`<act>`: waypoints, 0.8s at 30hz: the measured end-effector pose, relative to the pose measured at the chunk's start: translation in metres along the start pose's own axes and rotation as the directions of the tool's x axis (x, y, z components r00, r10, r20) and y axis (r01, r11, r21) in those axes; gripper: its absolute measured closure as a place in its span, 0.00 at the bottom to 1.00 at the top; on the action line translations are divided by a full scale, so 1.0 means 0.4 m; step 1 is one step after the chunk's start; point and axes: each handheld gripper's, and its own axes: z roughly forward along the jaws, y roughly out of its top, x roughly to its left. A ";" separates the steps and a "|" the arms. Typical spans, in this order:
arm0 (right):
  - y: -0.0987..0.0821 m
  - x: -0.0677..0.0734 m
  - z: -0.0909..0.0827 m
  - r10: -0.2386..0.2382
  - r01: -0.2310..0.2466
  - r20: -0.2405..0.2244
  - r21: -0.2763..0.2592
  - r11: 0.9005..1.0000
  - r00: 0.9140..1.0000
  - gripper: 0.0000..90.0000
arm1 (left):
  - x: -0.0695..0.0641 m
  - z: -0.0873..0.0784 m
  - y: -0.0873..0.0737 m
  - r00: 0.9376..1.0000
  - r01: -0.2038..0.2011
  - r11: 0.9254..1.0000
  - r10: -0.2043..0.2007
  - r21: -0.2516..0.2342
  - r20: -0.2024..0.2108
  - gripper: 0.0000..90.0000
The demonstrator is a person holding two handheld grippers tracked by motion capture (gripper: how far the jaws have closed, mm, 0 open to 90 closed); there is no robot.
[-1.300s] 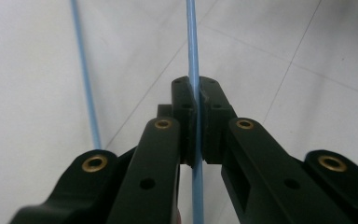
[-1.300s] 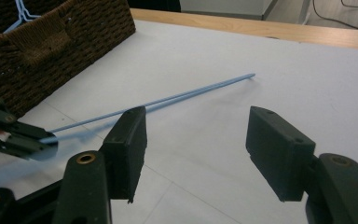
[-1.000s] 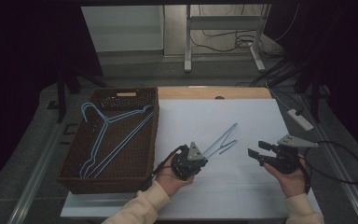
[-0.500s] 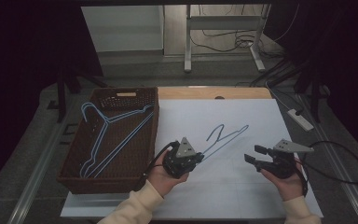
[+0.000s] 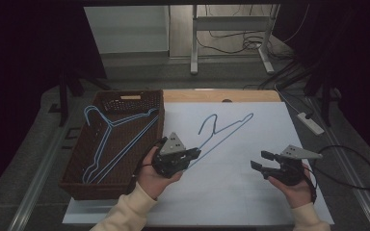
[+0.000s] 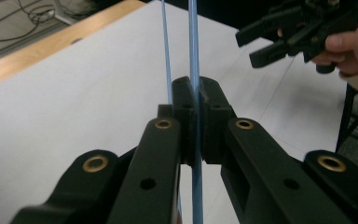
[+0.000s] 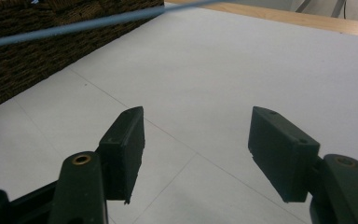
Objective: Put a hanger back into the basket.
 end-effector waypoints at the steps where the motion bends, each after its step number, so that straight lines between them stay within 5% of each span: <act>1: 0.000 0.000 0.000 0.000 0.000 0.000 -0.001 1.000 1.000 0.41 | 0.006 -0.012 0.002 1.000 0.005 1.000 -0.005 -0.009 0.000 0.96; 14: -0.001 0.003 0.005 0.000 0.000 0.002 0.011 1.000 1.000 0.40 | 0.062 -0.142 0.017 0.998 0.034 0.995 -0.039 -0.095 -0.042 0.96; 24: -0.003 0.000 0.007 0.008 -0.008 0.009 0.013 1.000 1.000 0.40 | 0.142 -0.256 -0.002 0.989 0.067 0.990 -0.083 -0.127 -0.125 0.96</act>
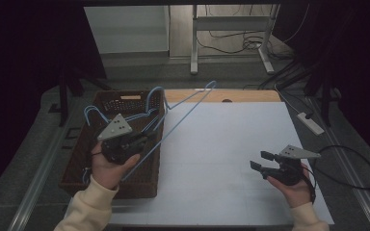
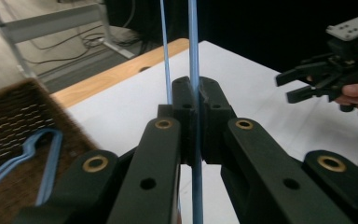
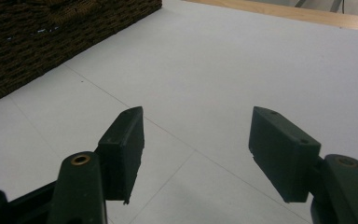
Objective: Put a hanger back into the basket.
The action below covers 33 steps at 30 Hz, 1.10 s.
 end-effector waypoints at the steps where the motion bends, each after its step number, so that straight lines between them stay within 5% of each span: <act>1: 0.000 0.000 0.000 0.000 0.000 0.000 0.000 1.000 1.000 0.40 | 0.012 -0.011 -0.003 1.000 0.008 1.000 -0.008 -0.002 -0.008 0.96; 17: 0.000 0.000 0.006 0.001 -0.001 0.002 0.011 1.000 1.000 0.40 | 0.158 -0.095 -0.067 0.992 0.079 0.996 -0.076 0.031 -0.100 0.96; 33: -0.002 -0.001 0.009 0.003 -0.003 0.002 0.016 1.000 1.000 0.40 | 0.251 -0.116 -0.137 0.982 0.138 0.984 -0.121 0.113 -0.146 0.96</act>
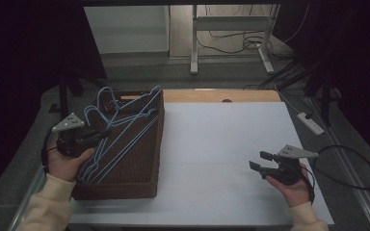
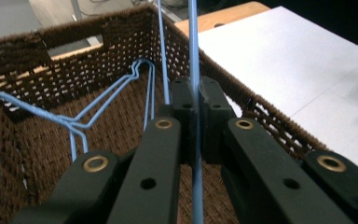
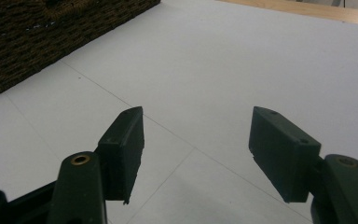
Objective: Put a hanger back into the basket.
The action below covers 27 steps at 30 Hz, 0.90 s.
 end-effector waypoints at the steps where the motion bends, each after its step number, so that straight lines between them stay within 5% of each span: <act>1: 0.000 0.000 0.000 0.000 0.000 0.000 0.000 1.000 1.000 0.40 | 0.002 0.000 -0.003 1.000 -0.001 1.000 0.001 0.007 -0.001 0.96; 15: 0.000 0.001 0.002 -0.002 0.002 0.002 0.005 1.000 1.000 0.40 | 0.020 0.045 -0.036 0.999 0.018 0.995 -0.021 0.098 0.028 0.96; 27: 0.000 0.000 0.002 -0.002 0.002 0.003 0.004 1.000 1.000 0.40 | 0.052 0.111 -0.074 0.996 0.087 0.974 -0.089 0.207 0.005 0.96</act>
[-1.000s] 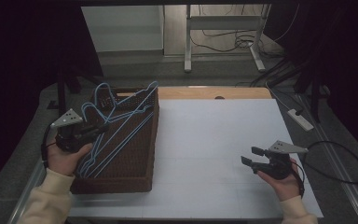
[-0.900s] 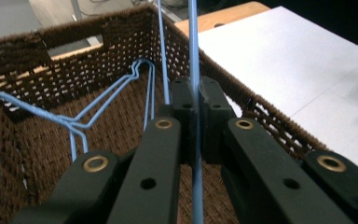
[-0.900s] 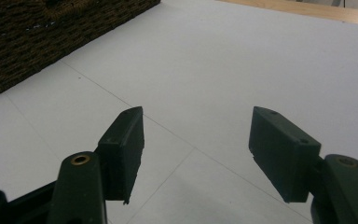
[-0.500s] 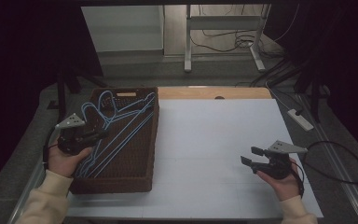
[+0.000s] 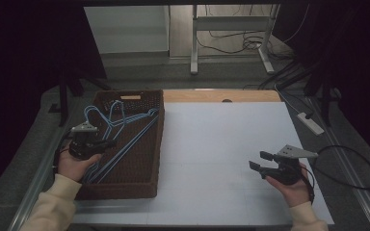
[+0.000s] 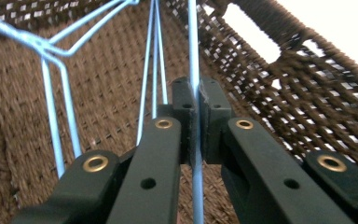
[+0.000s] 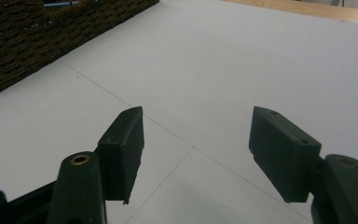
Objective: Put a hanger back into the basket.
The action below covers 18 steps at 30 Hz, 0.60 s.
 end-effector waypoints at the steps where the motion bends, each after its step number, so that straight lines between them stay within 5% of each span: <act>1: 0.000 0.000 0.000 0.000 0.000 0.000 0.001 1.000 1.000 0.40 | 0.003 0.002 -0.001 1.000 0.004 1.000 -0.004 0.004 -0.017 0.96; 7: 0.000 0.000 0.001 0.000 0.000 0.002 0.004 1.000 1.000 0.40 | 0.013 0.013 0.007 0.982 0.016 0.998 -0.003 0.065 -0.188 0.96; 11: 0.000 0.000 0.002 0.000 0.000 0.001 0.006 1.000 1.000 0.40 | 0.021 0.024 0.013 0.969 0.028 0.995 -0.004 0.094 -0.247 0.92; 14: 0.000 0.000 0.002 0.001 -0.001 0.001 0.005 1.000 1.000 0.40 | 0.021 0.030 0.019 0.956 0.022 0.996 0.005 0.087 -0.293 0.73; 17: 0.000 0.000 0.001 0.001 -0.001 0.001 0.005 1.000 1.000 0.40 | 0.018 0.024 0.022 0.955 0.009 0.998 0.010 0.064 -0.297 0.57; 18: -0.001 -0.001 0.000 0.000 0.000 0.002 0.005 1.000 1.000 0.40 | 0.005 0.007 0.026 0.957 -0.022 1.000 0.027 0.021 -0.290 0.52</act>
